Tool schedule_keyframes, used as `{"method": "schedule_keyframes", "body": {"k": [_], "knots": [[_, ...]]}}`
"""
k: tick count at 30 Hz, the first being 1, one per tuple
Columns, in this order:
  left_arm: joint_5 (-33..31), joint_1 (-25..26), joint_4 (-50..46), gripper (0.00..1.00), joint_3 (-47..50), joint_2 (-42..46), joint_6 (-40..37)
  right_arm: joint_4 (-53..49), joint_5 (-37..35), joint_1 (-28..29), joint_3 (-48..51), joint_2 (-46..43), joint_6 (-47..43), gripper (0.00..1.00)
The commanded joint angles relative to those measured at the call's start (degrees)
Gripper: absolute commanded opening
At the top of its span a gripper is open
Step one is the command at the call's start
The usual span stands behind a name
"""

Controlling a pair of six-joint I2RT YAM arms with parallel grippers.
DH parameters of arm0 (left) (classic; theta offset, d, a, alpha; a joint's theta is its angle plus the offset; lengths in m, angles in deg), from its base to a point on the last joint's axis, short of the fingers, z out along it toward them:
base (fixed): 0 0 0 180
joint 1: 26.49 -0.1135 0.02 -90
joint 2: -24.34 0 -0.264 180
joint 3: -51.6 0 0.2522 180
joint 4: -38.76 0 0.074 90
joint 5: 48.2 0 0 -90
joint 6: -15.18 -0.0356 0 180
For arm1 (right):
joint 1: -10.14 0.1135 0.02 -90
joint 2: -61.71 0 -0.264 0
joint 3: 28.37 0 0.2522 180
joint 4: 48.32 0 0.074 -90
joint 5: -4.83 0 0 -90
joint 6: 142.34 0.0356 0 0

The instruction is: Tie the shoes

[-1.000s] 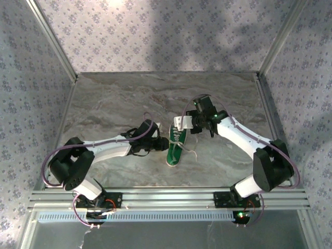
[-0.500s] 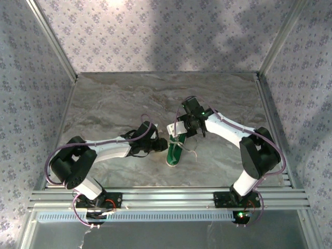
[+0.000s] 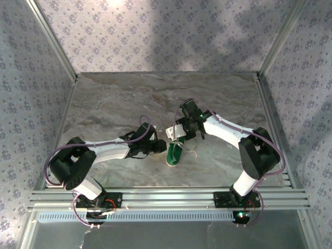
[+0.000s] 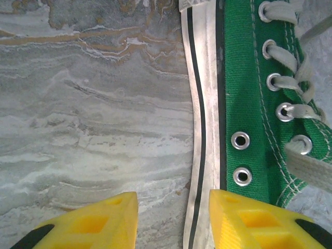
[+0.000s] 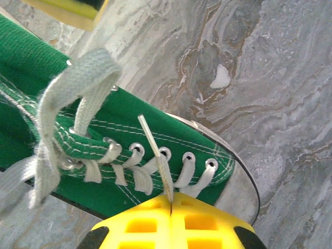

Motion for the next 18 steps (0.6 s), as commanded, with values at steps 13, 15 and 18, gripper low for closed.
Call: {"method": "schedule_keyframes", "body": {"k": [13, 15, 18], "knots": [[2.3, -0.3, 3.9, 0.45, -0.2, 2.6, -0.6, -3.8, 0.6, 0.6, 3.4, -2.5, -7.2, 0.0], [2.3, -0.7, 4.3, 0.45, -0.2, 2.4, -0.3, -3.9, 0.8, 0.8, 3.5, -2.6, -7.1, 0.0], [2.3, -0.9, 4.4, 0.45, -0.9, 2.0, -0.4, -3.8, 1.5, 0.9, 3.5, -2.9, -7.1, 0.0]]}}
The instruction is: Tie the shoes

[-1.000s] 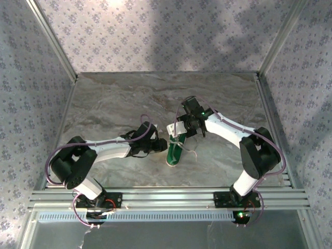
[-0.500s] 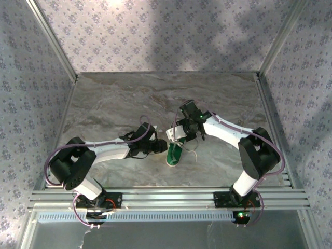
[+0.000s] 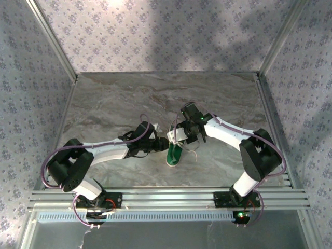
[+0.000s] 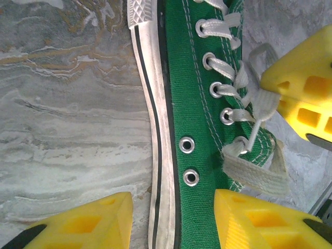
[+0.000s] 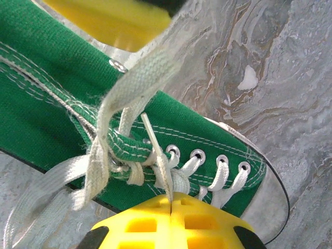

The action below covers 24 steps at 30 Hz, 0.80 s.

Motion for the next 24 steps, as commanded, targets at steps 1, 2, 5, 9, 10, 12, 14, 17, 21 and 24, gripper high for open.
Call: {"method": "schedule_keyframes", "body": {"k": [1, 2, 5, 9, 10, 12, 14, 17, 21, 24], "knots": [[-0.5, -0.6, 0.8, 0.45, -1.4, 0.4, -0.5, -3.7, 1.0, 0.7, 0.6, -1.5, -7.1, 0.0], [-0.5, -0.6, 0.7, 0.45, -1.7, 0.3, -0.6, -3.8, 1.1, 0.7, 0.5, -1.5, -7.0, 0.0], [-0.7, -0.9, 0.6, 0.45, -2.4, -0.6, -0.5, -3.9, 1.3, 0.9, 0.5, -1.5, -7.0, 0.0], [-0.8, -1.6, 1.1, 0.44, -2.8, -1.4, 0.0, -4.0, 1.6, 1.1, 0.6, -1.6, -7.0, 0.0], [-0.7, -1.6, 1.1, 0.44, -3.0, -1.6, 0.1, -4.0, 1.8, 1.1, 0.6, -1.6, -6.9, 0.0], [-0.6, -1.6, 1.1, 0.44, -3.6, -2.0, 0.0, -4.0, 2.0, 1.3, 0.6, -1.7, -6.9, 0.0], [-0.4, -1.7, 1.0, 0.44, -4.3, -2.6, -0.1, -3.9, 2.2, 1.5, 0.6, -1.7, -6.8, 0.0], [-0.5, -1.7, 0.6, 0.44, -5.3, -3.6, -0.2, -4.0, 2.5, 1.7, 0.6, -1.9, -6.7, 0.0], [-0.9, -1.8, 0.4, 0.43, -5.7, -4.2, 0.1, -3.9, 2.7, 2.1, 0.8, -1.9, -6.6, 0.0], [-1.1, -2.0, 0.4, 0.43, -5.6, -3.9, 0.2, -3.8, 3.5, 2.2, 0.9, -2.1, -6.3, 0.0]]}}
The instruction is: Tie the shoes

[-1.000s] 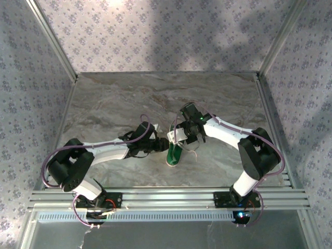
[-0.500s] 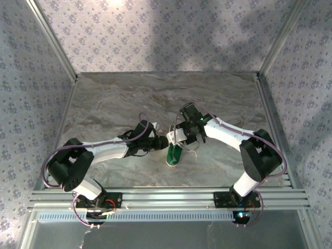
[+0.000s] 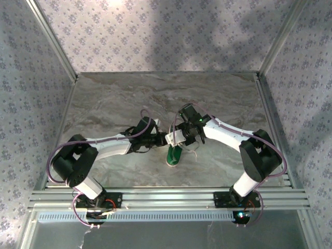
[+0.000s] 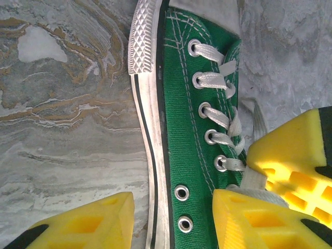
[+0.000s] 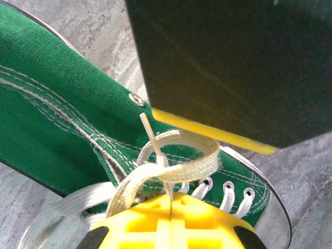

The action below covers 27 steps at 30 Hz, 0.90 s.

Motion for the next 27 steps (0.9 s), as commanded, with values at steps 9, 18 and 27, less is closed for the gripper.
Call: {"method": "schedule_keyframes", "body": {"k": [9, 18, 27], "knots": [[-0.3, -0.9, 0.2, 0.43, -0.1, 1.7, 0.1, -4.4, 4.4, 1.0, 0.5, -2.3, -4.7, 0.0], [-0.3, -2.0, -0.9, 0.39, 4.5, 8.0, -0.6, -4.5, 6.6, 1.4, 0.4, -1.7, -3.6, 0.0], [8.3, -2.2, 7.4, 0.35, 9.9, 11.9, -2.0, -4.7, 6.4, 1.4, 0.2, -1.3, -3.6, 0.0]]}}
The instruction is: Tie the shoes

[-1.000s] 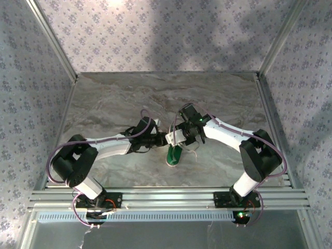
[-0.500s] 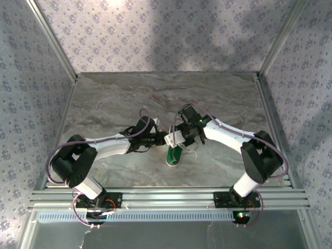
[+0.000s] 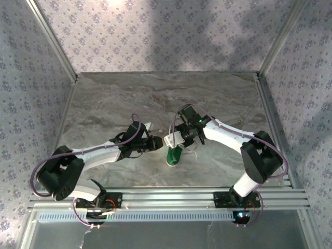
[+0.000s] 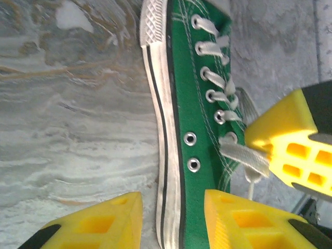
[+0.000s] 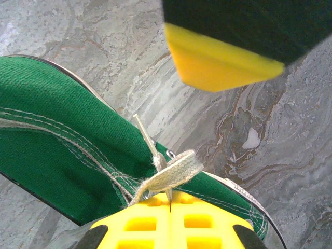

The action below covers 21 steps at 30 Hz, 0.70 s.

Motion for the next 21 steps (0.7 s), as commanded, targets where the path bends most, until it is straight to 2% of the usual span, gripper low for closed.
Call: {"method": "schedule_keyframes", "body": {"k": [1, 21], "knots": [[5.0, 0.1, 5.7, 0.35, 0.4, 1.4, -1.1, -4.5, 1.3, 0.4, 0.0, -0.3, -3.5, 0.0], [7.3, 3.2, 10.6, 0.34, -3.2, -6.2, -0.1, -4.7, 1.3, 0.4, -0.2, -0.1, -3.5, 0.0]]}}
